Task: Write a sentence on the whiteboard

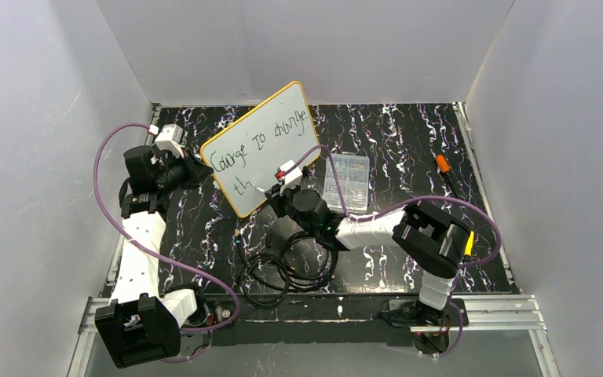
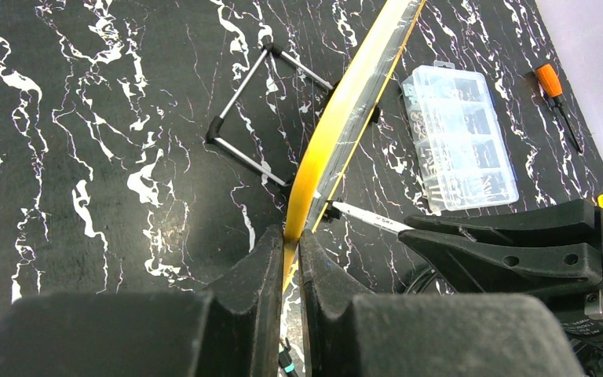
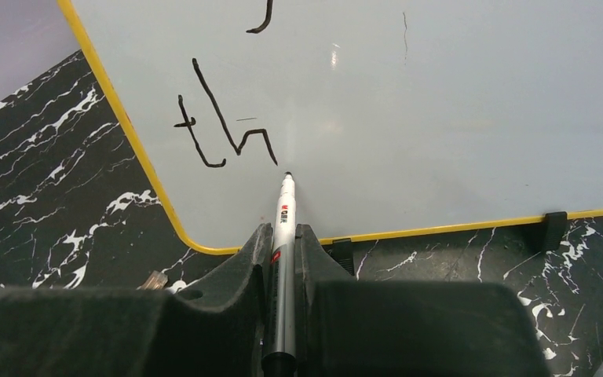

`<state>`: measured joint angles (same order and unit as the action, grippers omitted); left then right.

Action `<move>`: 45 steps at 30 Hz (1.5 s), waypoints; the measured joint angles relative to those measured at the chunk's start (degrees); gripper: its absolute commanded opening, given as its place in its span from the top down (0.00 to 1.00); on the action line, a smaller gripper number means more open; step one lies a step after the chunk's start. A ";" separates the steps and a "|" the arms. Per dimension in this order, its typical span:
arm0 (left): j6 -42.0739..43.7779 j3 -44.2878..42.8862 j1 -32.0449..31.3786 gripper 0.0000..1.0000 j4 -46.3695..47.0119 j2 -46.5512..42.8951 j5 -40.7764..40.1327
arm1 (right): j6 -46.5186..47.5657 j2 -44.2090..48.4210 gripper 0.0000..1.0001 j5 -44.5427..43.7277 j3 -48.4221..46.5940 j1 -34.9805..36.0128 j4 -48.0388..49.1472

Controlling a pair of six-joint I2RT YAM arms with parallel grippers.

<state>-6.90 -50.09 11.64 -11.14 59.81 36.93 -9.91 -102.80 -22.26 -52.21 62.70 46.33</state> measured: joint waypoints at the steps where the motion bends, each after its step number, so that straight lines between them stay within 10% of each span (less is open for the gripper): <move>1: 0.00 0.00 0.00 1.00 0.00 0.00 0.00 | 0.00 0.02 0.99 -0.15 0.02 0.00 0.02; 45: -0.17 0.00 0.02 1.00 0.02 0.02 0.00 | 0.87 -0.31 0.99 -2.67 -0.07 -0.09 1.84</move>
<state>-7.07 -50.09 11.66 -11.11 59.83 36.93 -9.04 -103.11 -24.93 -52.27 62.61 48.16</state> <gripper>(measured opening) 0.085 0.198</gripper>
